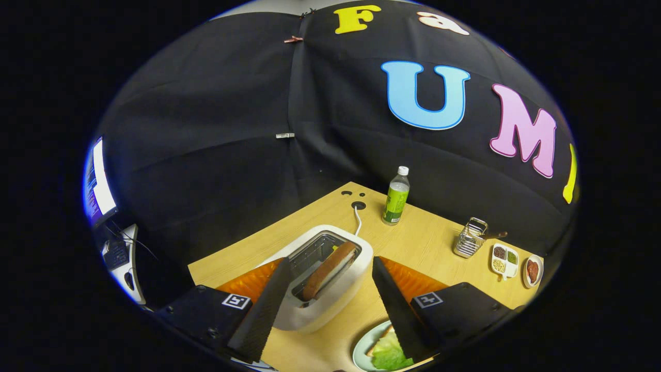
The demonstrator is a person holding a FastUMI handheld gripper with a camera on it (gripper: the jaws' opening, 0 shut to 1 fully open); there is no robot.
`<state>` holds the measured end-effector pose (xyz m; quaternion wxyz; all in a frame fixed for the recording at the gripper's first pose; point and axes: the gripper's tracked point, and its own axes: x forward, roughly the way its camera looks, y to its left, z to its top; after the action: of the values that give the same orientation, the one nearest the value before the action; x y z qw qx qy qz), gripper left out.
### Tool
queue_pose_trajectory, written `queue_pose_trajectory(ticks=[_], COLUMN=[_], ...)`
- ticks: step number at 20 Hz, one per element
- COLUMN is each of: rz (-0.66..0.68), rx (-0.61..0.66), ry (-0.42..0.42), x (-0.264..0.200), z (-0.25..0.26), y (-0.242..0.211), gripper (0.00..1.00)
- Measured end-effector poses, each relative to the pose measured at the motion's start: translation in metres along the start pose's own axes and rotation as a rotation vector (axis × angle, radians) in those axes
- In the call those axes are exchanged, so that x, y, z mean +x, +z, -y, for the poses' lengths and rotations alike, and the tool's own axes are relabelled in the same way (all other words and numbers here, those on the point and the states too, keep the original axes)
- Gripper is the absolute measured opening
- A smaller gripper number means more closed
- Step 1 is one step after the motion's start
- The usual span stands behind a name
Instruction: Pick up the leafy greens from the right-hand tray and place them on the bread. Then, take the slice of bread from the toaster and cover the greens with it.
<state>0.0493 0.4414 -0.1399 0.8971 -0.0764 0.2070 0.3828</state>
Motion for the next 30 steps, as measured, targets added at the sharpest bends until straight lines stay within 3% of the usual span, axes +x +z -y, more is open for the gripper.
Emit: queue_pose_trajectory(ticks=[9,11,14,17,20,24,30], rz=[-0.082,-0.083,-0.100,-0.101,-0.126,-0.141,-0.069], rx=[0.014,0.014,-0.002,-0.004,0.040,0.150,0.187], ry=[-0.086,-0.095,-0.118,-0.131,-0.136,-0.101,-0.034], x=[0.060,0.064,0.067,0.066,0.064,0.059,0.030], z=[-0.001,-0.001,0.000,-0.001,-0.001,-0.003,0.004], y=[-0.023,-0.024,-0.030,-0.030,-0.034,-0.026,0.007], gripper=[0.96,0.89,0.64,0.50,0.27,0.16,0.12])
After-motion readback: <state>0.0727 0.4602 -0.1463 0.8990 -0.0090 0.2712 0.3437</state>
